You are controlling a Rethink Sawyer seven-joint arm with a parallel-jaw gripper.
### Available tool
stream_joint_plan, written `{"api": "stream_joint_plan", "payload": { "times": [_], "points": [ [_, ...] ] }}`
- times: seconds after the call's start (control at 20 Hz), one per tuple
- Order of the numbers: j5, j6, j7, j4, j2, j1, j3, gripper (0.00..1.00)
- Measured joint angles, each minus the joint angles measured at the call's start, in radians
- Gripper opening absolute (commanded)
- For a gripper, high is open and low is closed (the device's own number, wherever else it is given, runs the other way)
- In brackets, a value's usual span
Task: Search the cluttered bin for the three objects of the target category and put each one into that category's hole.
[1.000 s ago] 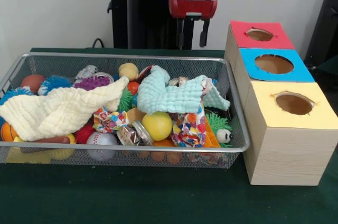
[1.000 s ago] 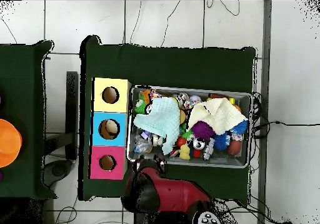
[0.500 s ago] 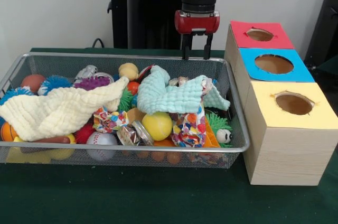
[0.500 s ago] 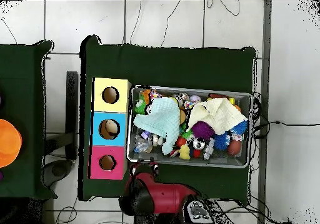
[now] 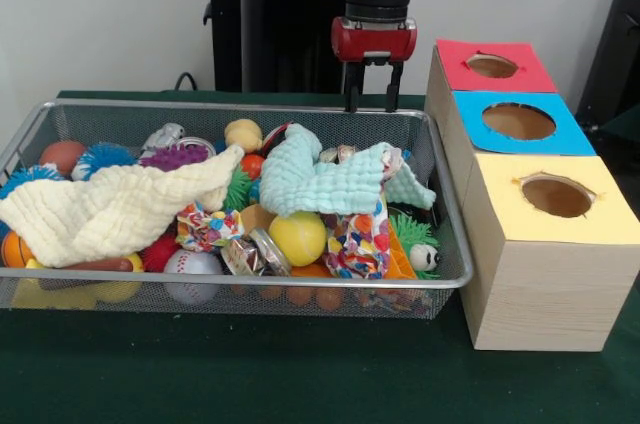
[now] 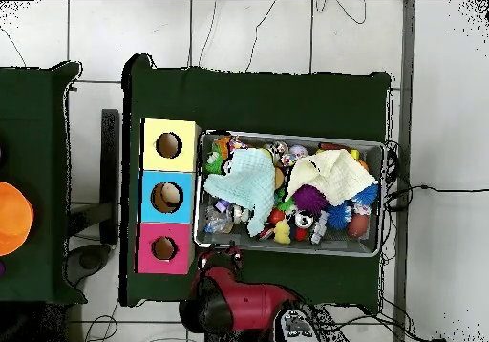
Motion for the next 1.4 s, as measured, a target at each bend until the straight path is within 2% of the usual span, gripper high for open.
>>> {"api": "stream_joint_plan", "payload": {
  "times": [0.45, 0.75, 1.25, 1.4],
  "points": [
    [0.0, 0.001, 0.0, 0.0, -0.003, 0.001, -0.001, 1.0],
    [0.002, 0.028, 0.0, 0.0, -0.039, 0.012, 0.0, 1.0],
    [0.052, 0.257, 0.0, -0.024, -0.142, 0.036, 0.0, 1.0],
    [0.052, 0.249, 0.0, -0.028, -0.141, 0.037, 0.0, 1.0]
  ]
}}
